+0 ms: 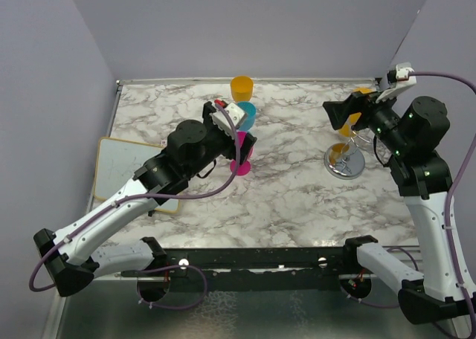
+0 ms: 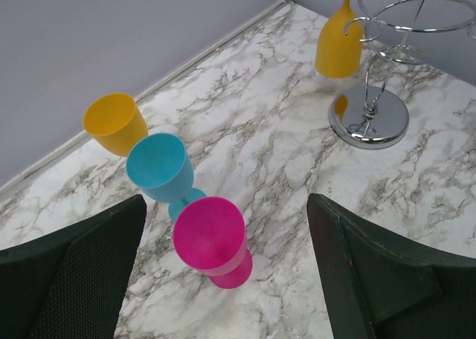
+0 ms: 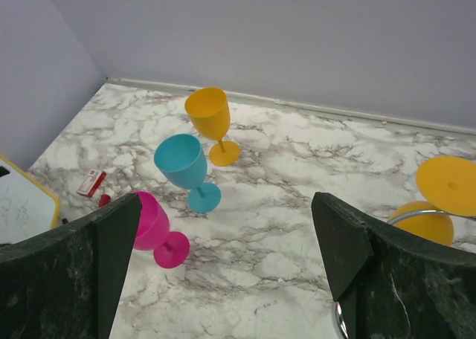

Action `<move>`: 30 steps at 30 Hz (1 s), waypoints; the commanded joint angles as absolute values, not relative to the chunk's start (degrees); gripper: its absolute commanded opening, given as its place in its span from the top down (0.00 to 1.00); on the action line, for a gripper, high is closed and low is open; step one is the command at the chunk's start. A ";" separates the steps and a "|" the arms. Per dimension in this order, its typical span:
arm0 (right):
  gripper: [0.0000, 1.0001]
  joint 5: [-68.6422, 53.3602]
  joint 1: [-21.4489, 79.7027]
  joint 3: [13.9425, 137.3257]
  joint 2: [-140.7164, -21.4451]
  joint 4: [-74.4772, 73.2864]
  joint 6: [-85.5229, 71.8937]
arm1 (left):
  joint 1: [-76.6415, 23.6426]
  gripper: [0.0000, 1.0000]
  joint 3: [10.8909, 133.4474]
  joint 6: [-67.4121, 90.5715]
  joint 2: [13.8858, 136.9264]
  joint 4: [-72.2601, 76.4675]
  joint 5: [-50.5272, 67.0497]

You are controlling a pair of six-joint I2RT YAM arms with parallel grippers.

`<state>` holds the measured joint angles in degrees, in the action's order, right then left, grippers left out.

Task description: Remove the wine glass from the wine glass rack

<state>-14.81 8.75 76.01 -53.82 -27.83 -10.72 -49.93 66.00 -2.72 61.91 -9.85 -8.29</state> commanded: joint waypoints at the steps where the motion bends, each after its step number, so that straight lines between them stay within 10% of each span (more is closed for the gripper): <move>1: 0.00 -8.85 9.12 81.73 -57.00 -32.19 -9.06 | -49.82 0.05 61.73 -4.41 57.25 -2.33 -9.48; 30: 0.00 23.98 8.10 103.59 -83.80 -44.49 -2.35 | -49.78 0.00 54.95 -7.23 49.14 3.04 -17.31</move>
